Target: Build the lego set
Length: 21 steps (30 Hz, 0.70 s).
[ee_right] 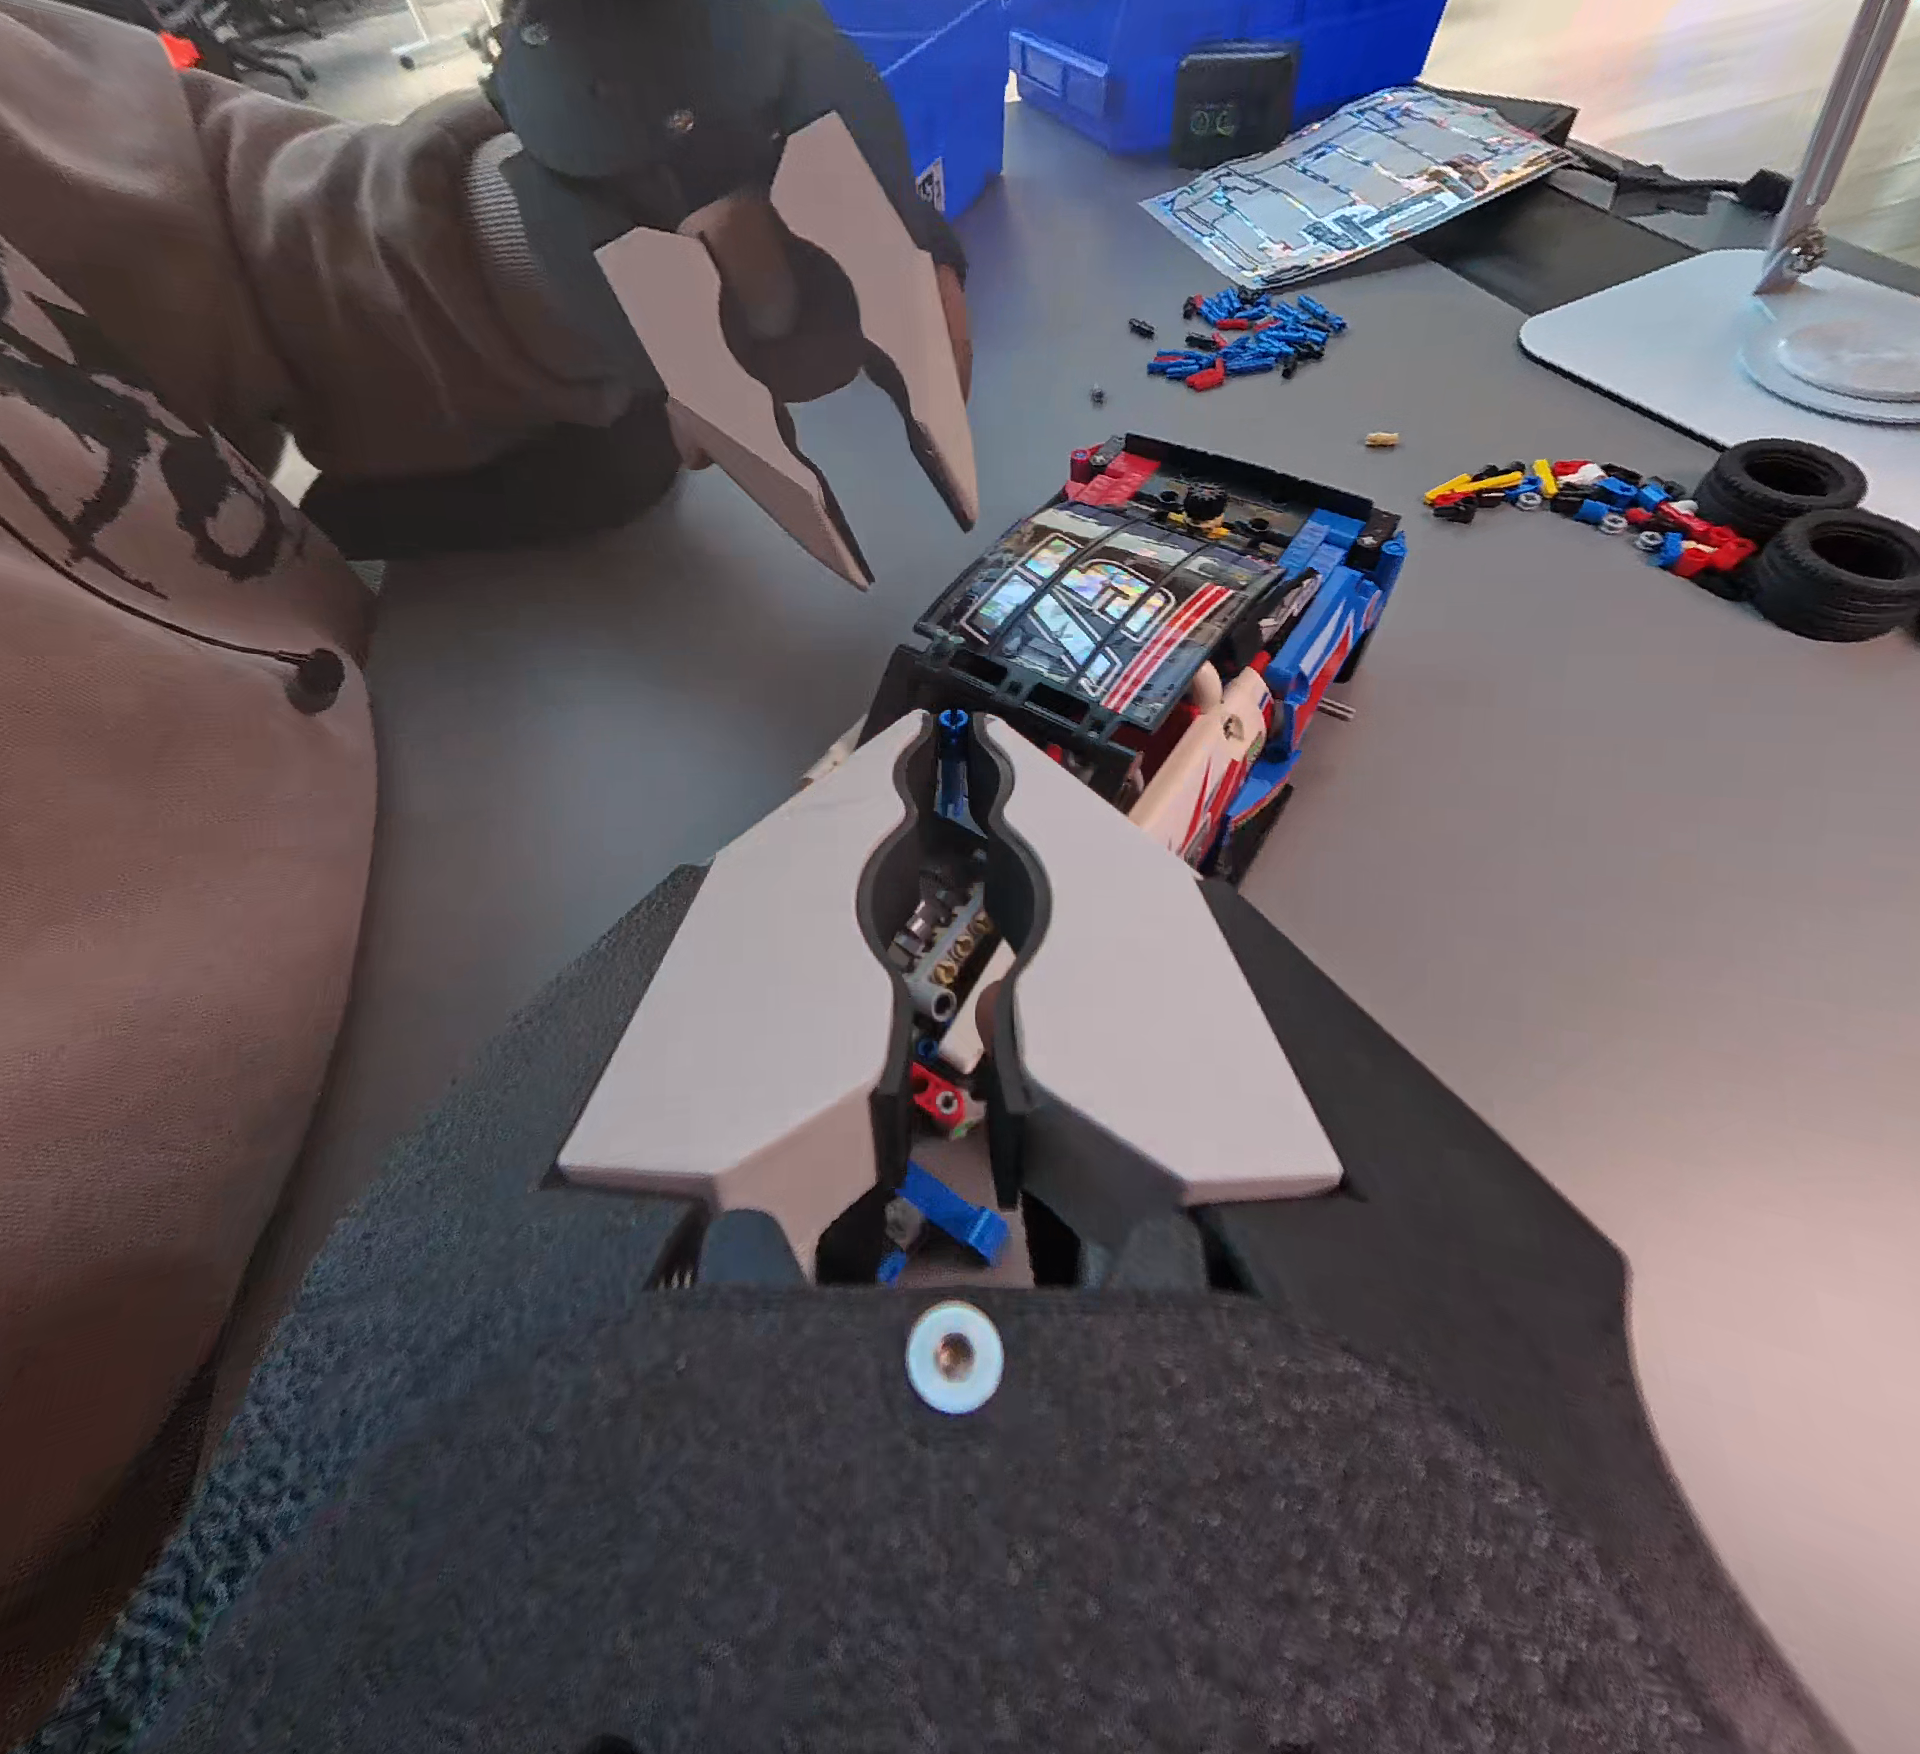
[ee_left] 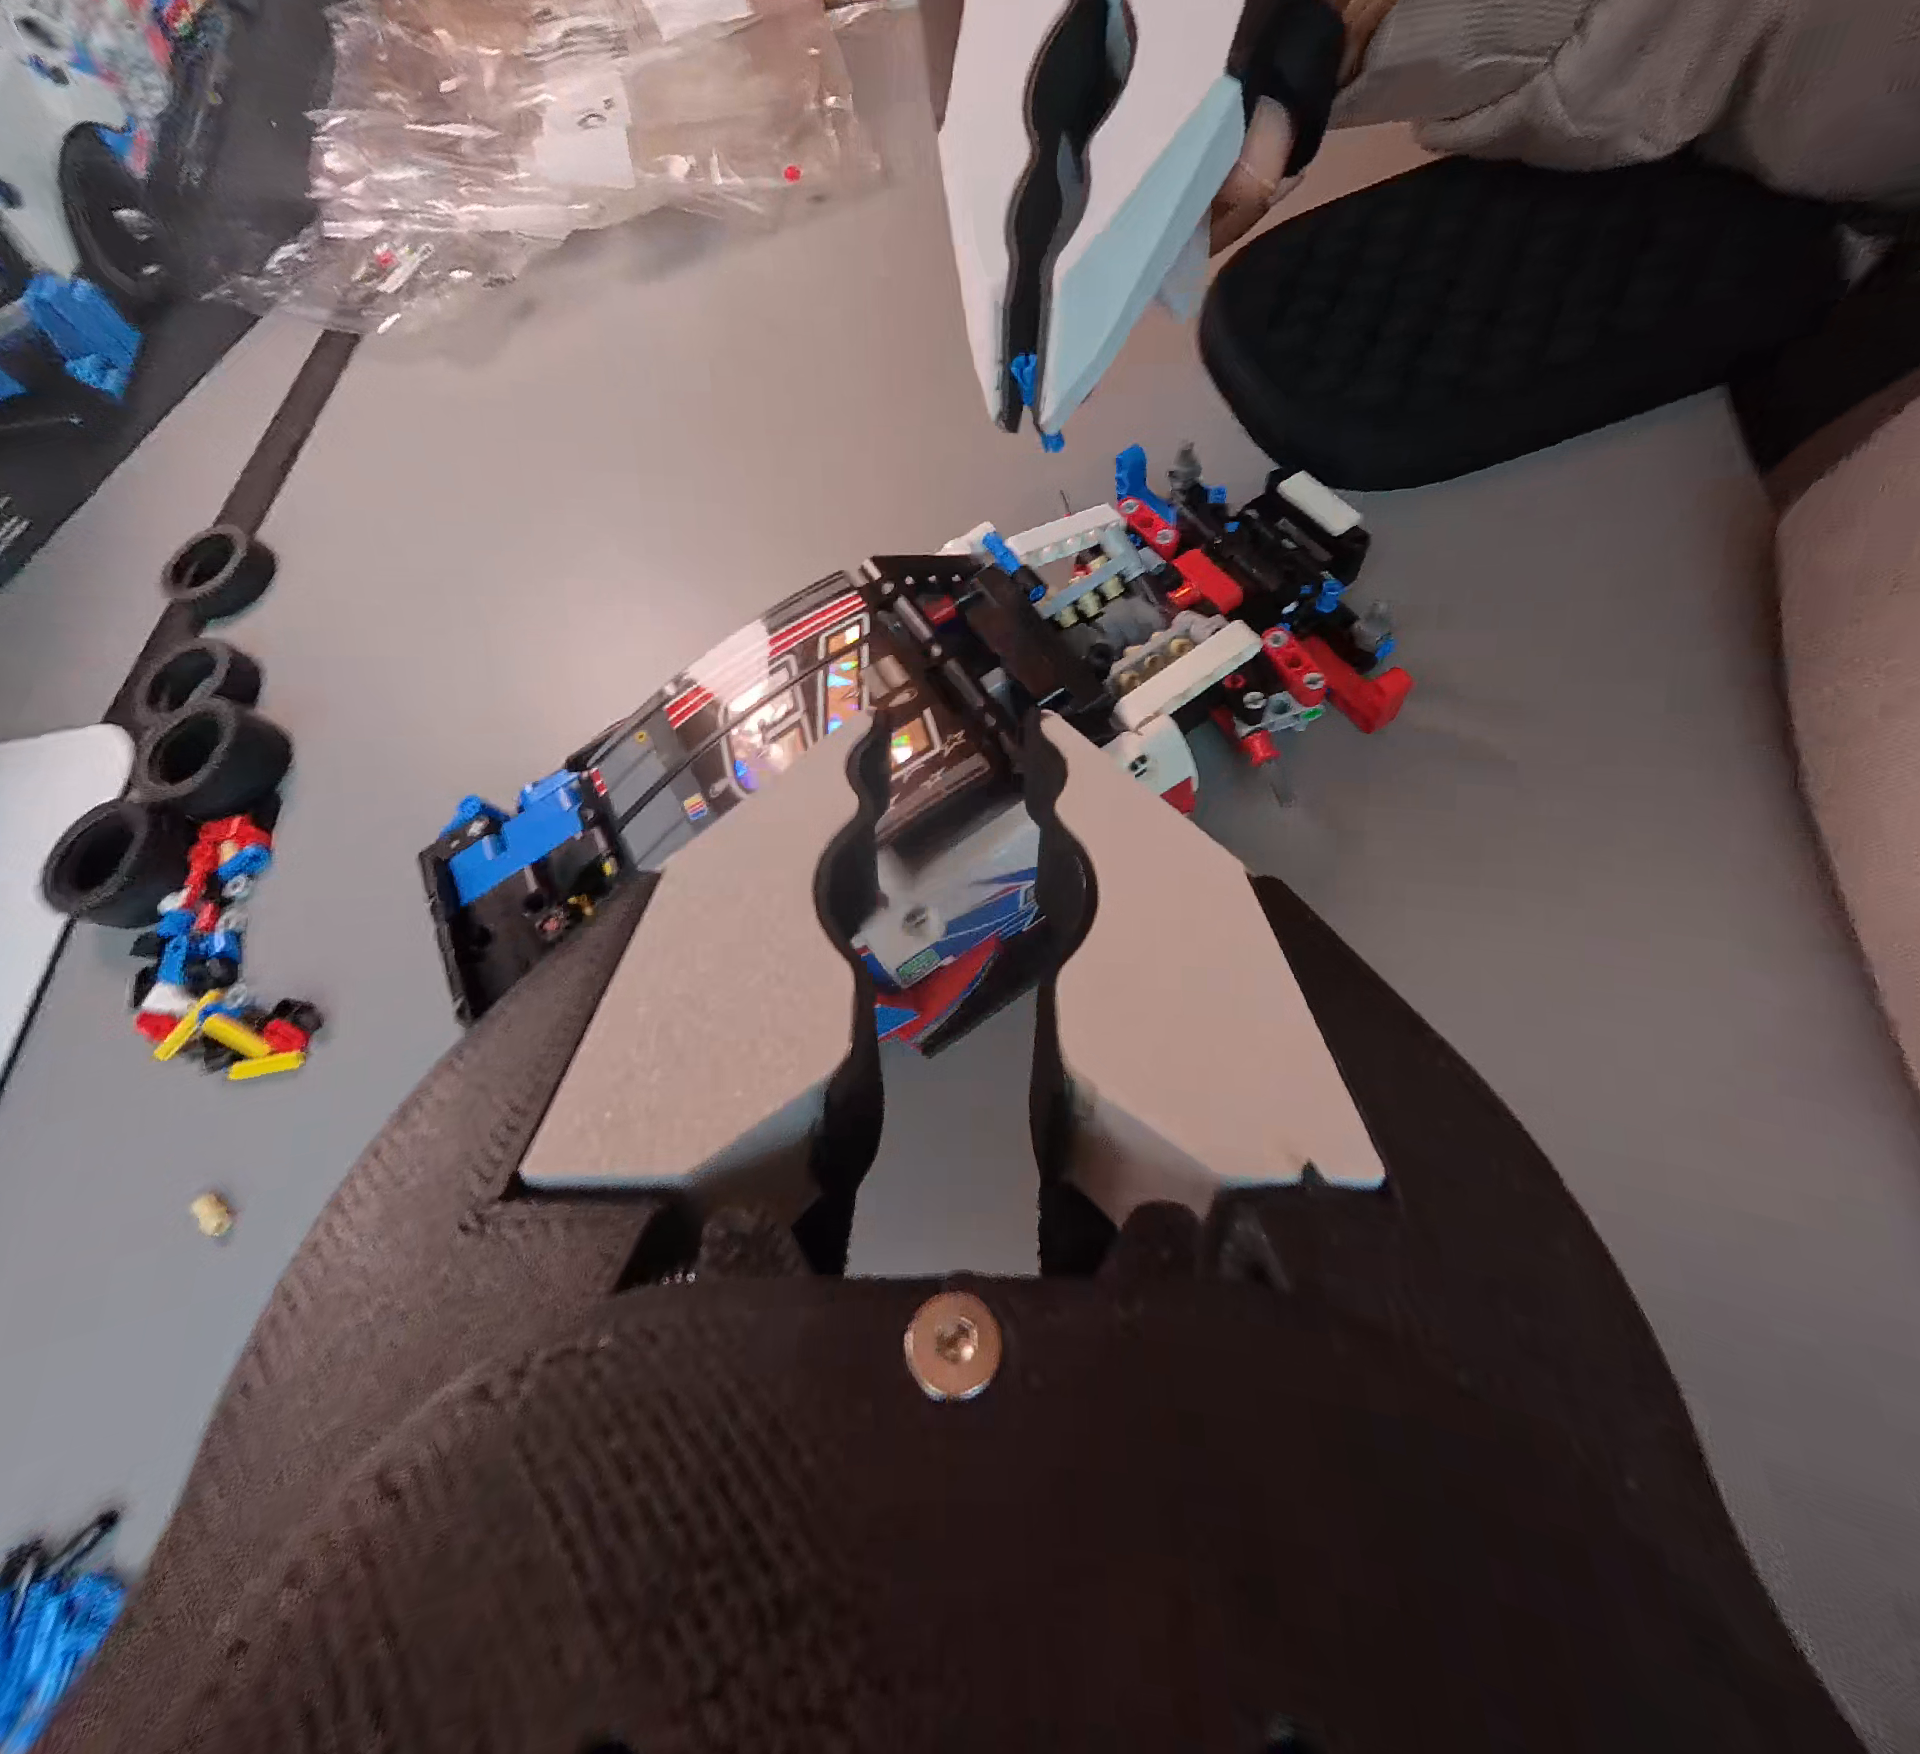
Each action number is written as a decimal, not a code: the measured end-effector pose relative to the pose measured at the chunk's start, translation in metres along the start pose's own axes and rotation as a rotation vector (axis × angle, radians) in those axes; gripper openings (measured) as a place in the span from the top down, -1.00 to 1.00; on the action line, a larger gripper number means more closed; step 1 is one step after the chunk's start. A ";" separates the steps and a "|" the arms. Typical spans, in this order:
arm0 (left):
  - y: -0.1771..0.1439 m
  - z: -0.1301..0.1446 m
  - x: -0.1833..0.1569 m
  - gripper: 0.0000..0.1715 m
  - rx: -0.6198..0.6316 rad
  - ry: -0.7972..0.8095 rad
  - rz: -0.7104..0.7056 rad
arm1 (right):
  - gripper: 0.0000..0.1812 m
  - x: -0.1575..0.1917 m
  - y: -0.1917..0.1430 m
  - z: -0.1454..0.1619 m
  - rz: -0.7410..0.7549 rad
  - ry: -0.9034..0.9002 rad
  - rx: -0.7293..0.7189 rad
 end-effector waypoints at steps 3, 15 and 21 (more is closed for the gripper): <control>0.002 -0.018 -0.005 0.73 -0.065 -0.091 0.157 | 0.98 0.011 0.007 -0.009 -0.044 0.024 -0.076; 0.029 -0.017 -0.014 0.97 -0.187 -0.272 0.252 | 0.97 0.011 0.024 -0.017 -0.112 0.136 -0.225; 0.032 -0.007 -0.011 0.97 -0.197 -0.348 0.284 | 0.95 0.009 0.029 -0.010 -0.108 0.147 -0.224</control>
Point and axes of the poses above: each gripper's, where its closed fingertips meet, y out along the fingers, z out of its underside, x = y × z across the jaws, the point moved 7 cm from there along -y, back along the fingers, and after that the axes turned 8 degrees about -y, right-handed, at the moved point
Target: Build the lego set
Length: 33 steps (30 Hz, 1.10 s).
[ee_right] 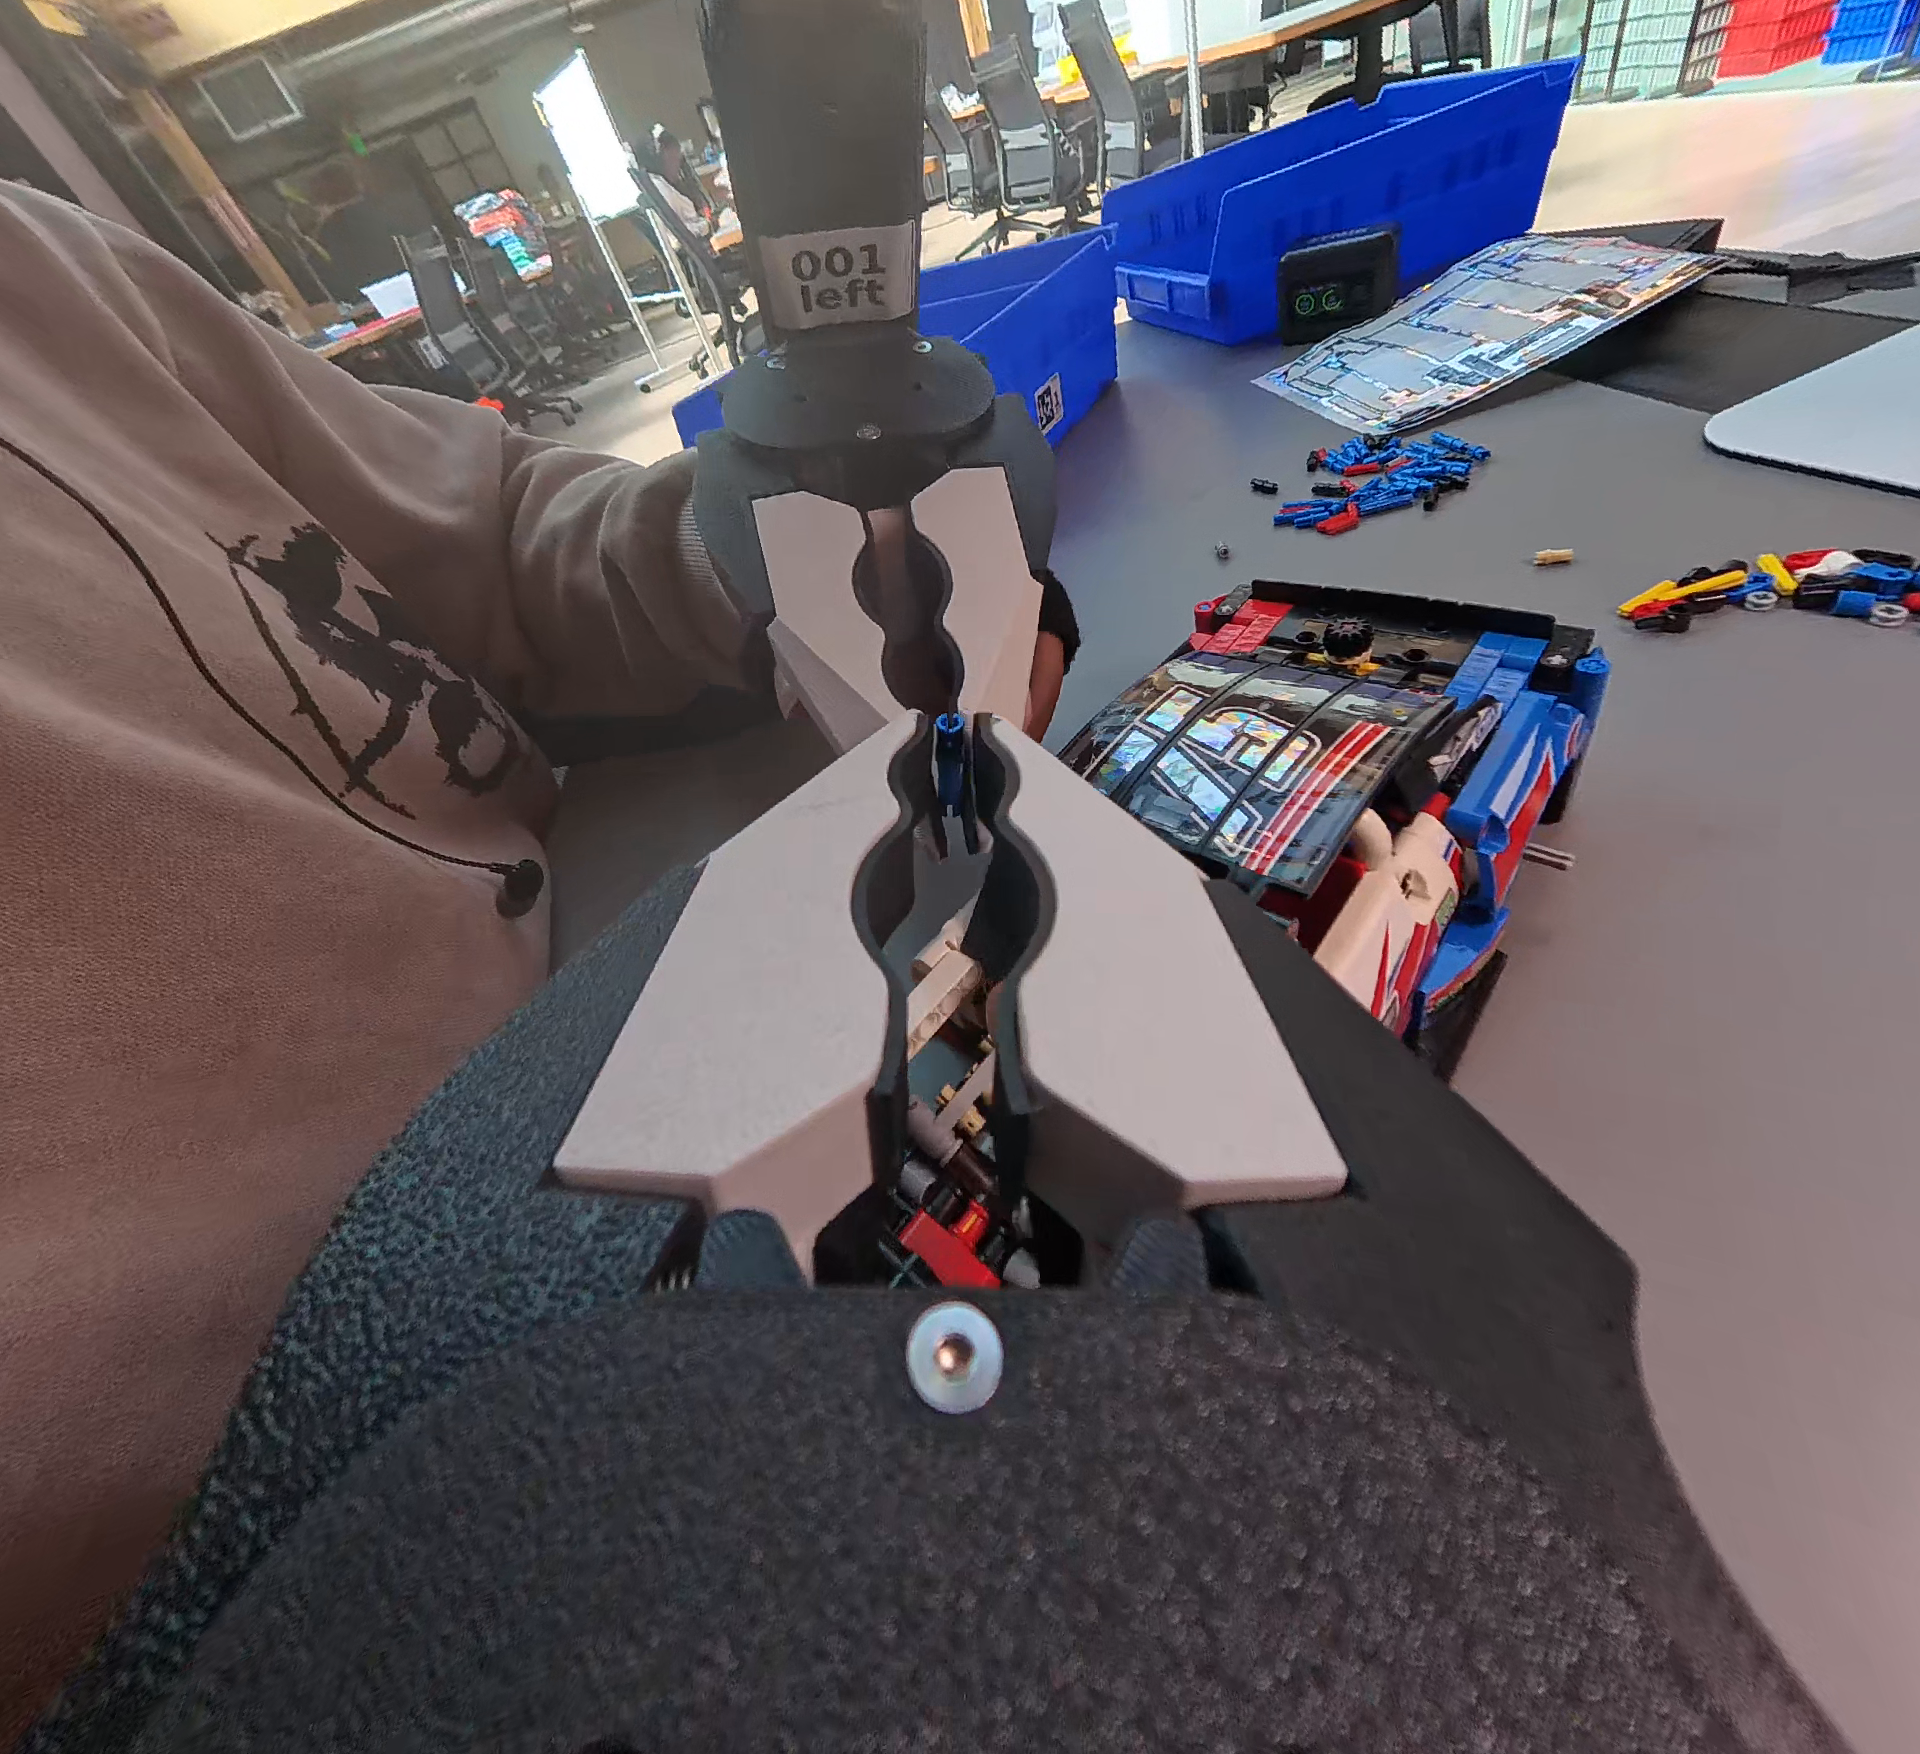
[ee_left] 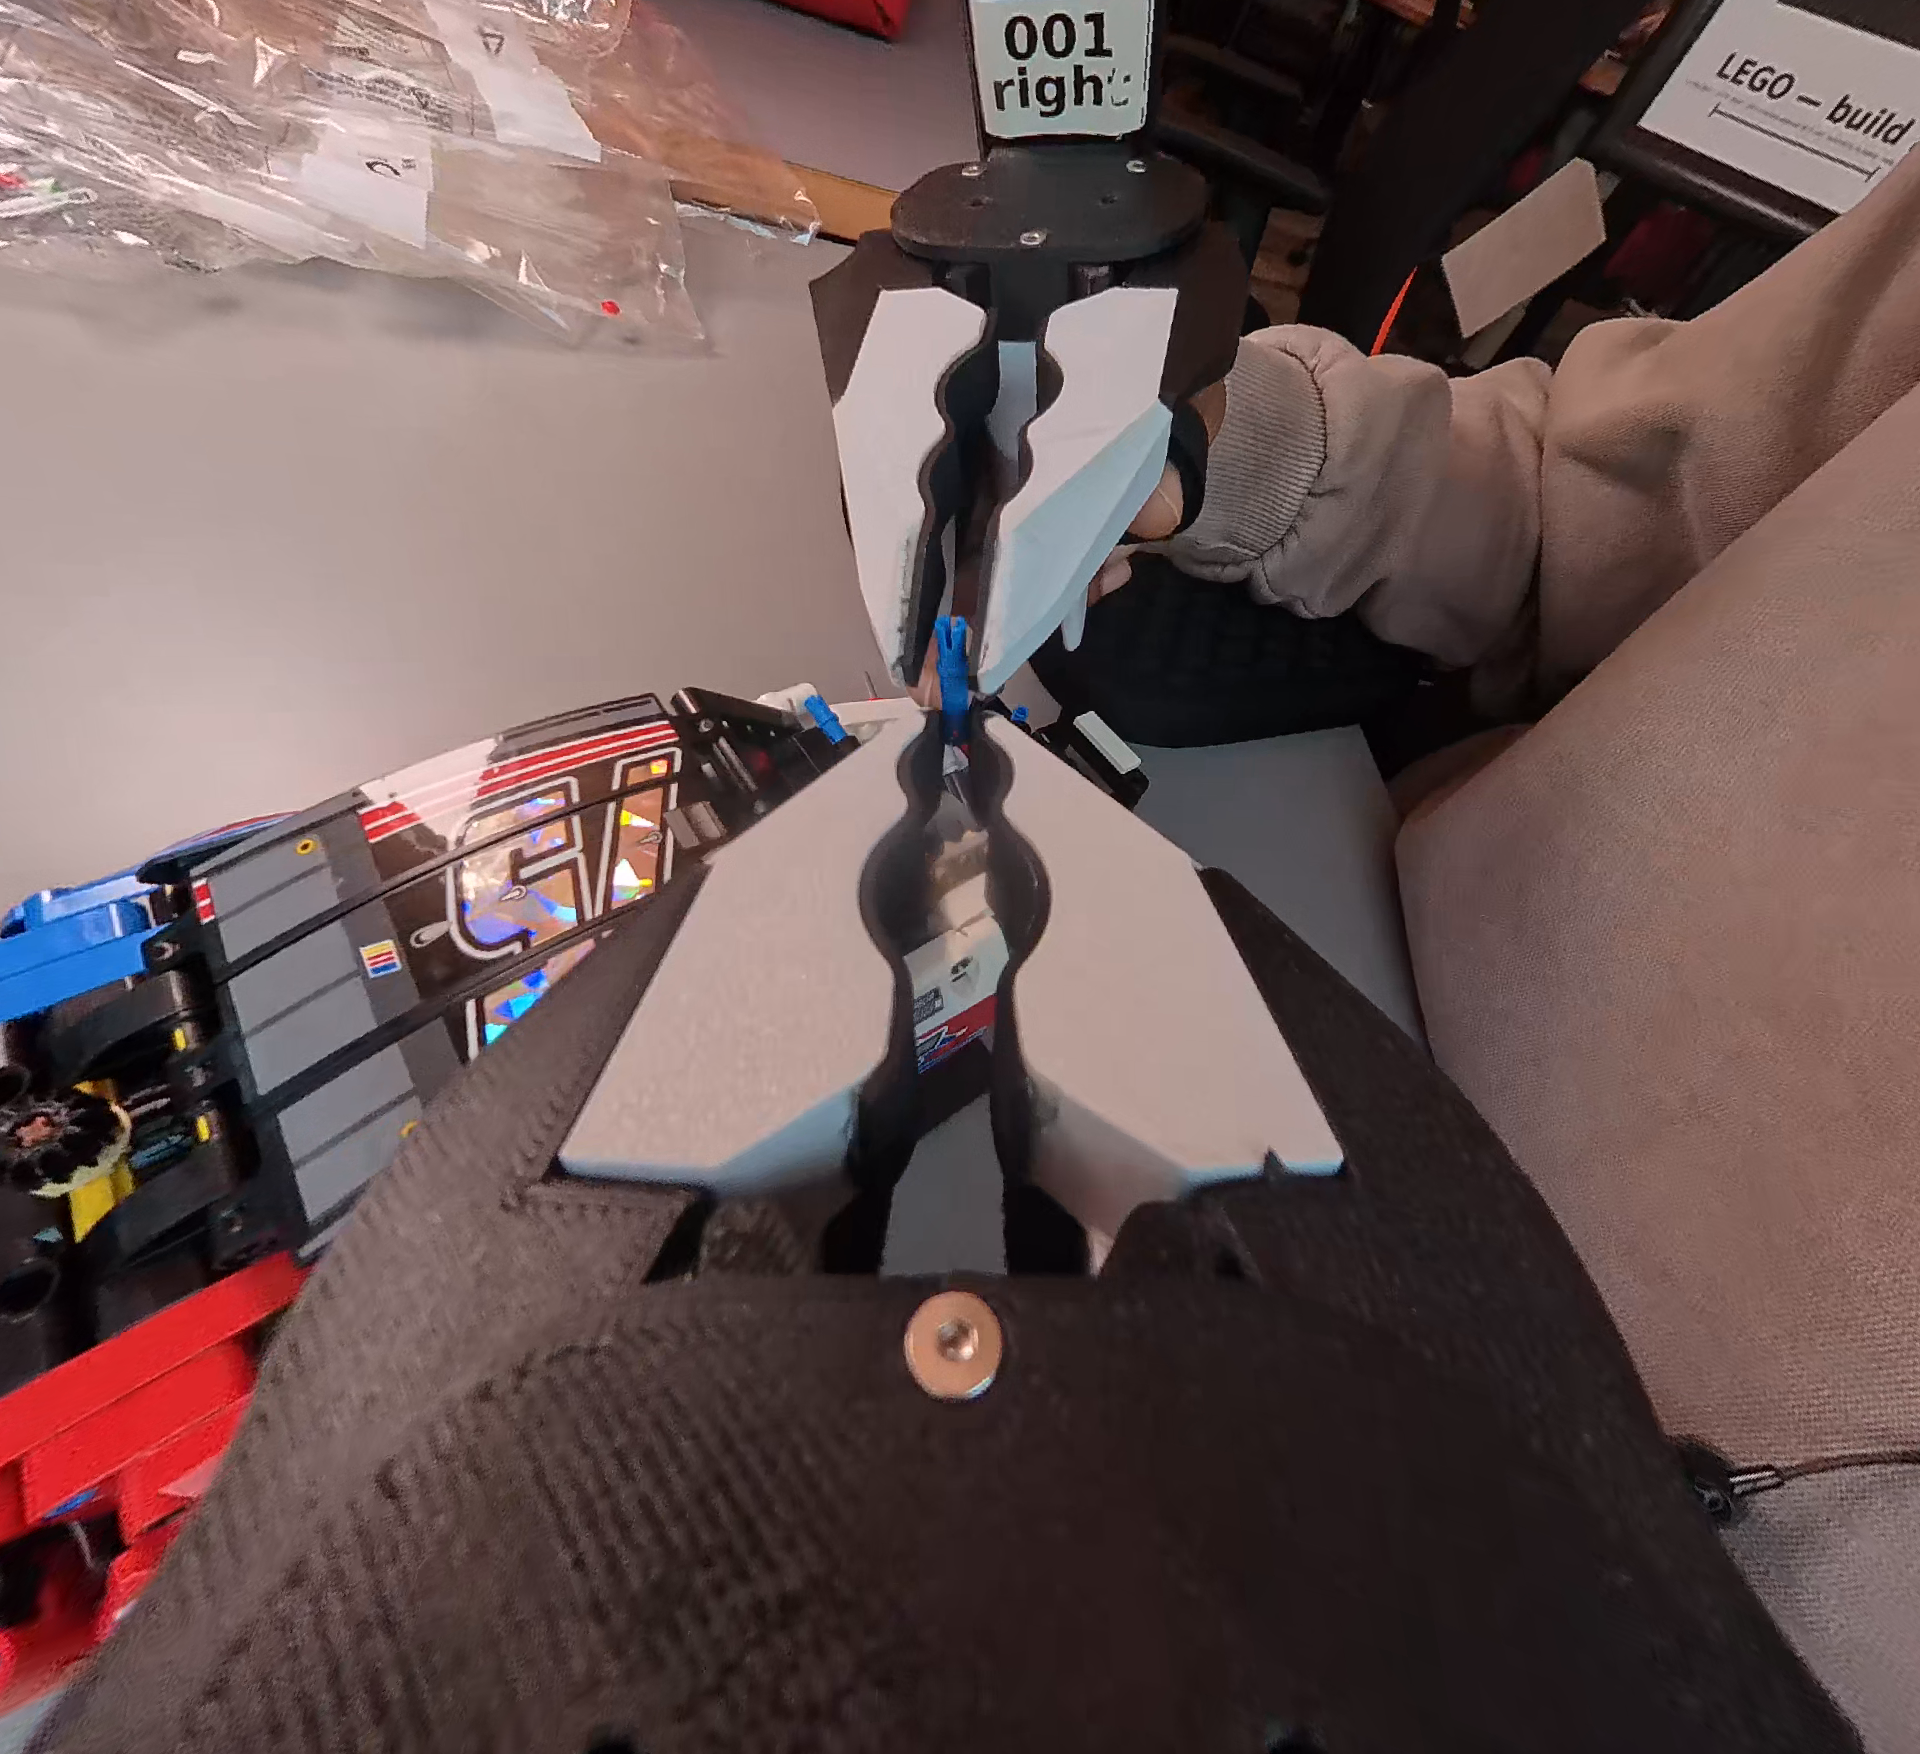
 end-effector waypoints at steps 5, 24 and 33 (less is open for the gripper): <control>0.002 0.004 0.002 0.97 -0.004 -0.007 0.007 | 0.90 -0.004 -0.004 0.000 0.008 0.019 -0.026; 0.004 0.010 -0.001 0.97 0.082 0.080 -0.048 | 0.97 0.002 -0.006 0.009 0.006 -0.123 0.101; 0.005 0.011 0.000 0.97 0.086 0.082 -0.075 | 0.98 0.001 -0.005 0.011 0.020 -0.127 0.113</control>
Point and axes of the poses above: each gripper's, where its closed fingertips meet, y out along the fingers, z out of its underside, x = y × z across the jaws, the point moved 7 cm from there along -y, back along the fingers, and after that the axes turned 8 degrees about -y, right-handed, at the moved point
